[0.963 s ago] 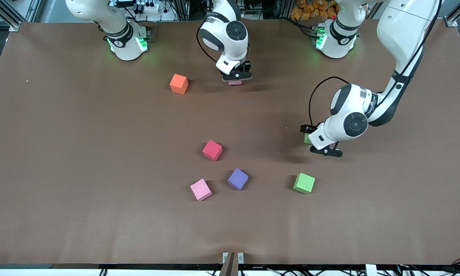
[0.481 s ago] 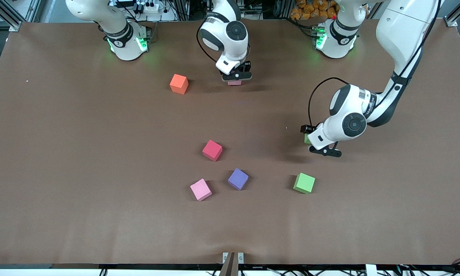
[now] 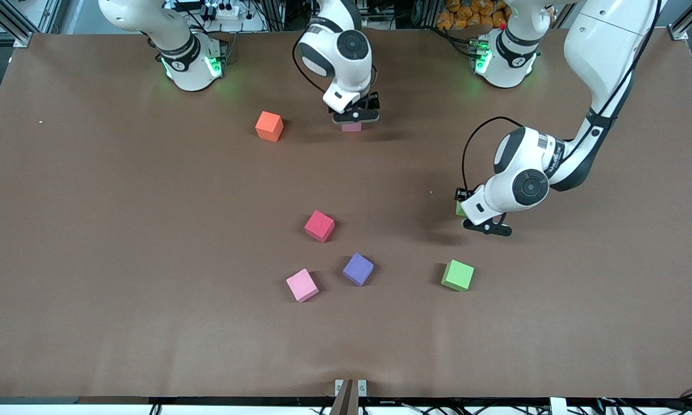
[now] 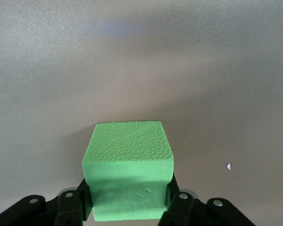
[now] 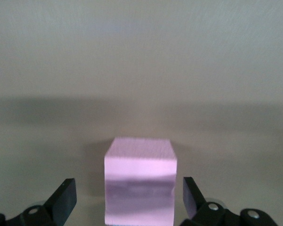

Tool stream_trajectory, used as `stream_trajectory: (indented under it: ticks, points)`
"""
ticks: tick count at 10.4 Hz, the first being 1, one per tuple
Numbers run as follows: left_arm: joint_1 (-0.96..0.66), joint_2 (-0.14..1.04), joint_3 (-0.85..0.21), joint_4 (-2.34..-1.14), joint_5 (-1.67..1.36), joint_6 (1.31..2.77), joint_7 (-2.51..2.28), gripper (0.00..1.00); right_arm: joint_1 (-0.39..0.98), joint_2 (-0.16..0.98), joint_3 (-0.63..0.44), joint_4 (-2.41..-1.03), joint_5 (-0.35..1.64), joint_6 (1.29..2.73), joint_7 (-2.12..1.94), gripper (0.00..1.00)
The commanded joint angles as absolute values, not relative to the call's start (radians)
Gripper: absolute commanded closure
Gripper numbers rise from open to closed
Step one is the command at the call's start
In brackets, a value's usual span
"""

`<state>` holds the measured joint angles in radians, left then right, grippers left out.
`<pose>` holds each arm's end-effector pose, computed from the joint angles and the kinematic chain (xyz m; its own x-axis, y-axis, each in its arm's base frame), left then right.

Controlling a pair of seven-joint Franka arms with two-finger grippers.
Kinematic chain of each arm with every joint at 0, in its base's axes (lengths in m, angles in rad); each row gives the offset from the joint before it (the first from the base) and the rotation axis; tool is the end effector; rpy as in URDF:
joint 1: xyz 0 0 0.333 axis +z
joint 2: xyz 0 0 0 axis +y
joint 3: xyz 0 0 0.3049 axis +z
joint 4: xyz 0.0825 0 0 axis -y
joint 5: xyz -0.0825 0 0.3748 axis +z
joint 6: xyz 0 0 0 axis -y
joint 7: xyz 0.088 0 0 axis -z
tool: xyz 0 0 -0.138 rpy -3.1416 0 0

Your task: Arrange blocks into number 1

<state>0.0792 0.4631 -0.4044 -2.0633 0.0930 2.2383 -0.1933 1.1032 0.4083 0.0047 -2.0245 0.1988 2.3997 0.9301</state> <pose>0.5158 -0.1765 0.1727 0.9481 -0.1847 -0.2587 -0.1719 -0.9825 0.0715 0.2572 0.5279 0.2088 0.9910 0.0310 -0.1301 0.0256 -0.9987 -0.0436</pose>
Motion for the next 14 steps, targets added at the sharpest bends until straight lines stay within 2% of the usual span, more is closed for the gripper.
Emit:
stream_trajectory:
  ticks: [1,2,4,5,9,12,14]
  points:
    - [0.063,0.442,-0.399,-2.056,0.115,2.237,-0.245,1.0,0.962,0.379,0.008,-1.988,0.21,2.385,0.861,0.0]
    - [0.055,0.428,-0.399,-2.052,0.114,2.235,-0.25,1.0,0.895,0.386,0.008,-1.947,0.195,2.364,0.81,0.0]
    - [0.031,0.41,-0.41,-2.002,0.098,2.131,-0.32,1.0,0.819,0.397,0.002,-1.825,0.143,2.223,0.695,0.0]
    - [0.008,0.403,-0.422,-1.985,0.088,2.093,-0.378,1.0,0.771,0.446,0.002,-1.754,0.094,2.191,0.646,0.0]
    - [-0.084,0.397,-0.478,-1.954,-0.044,2.052,-0.553,1.0,0.629,0.647,0.002,-1.486,0.041,2.192,0.371,0.0]
    - [-0.193,0.426,-0.488,-1.935,-0.173,2.068,-0.623,1.0,0.529,0.731,0.002,-1.378,0.046,2.203,0.139,0.0]
    - [-0.285,0.478,-0.488,-1.867,-0.172,2.077,-0.679,1.0,0.496,0.797,0.003,-1.304,0.046,2.242,0.036,0.0]
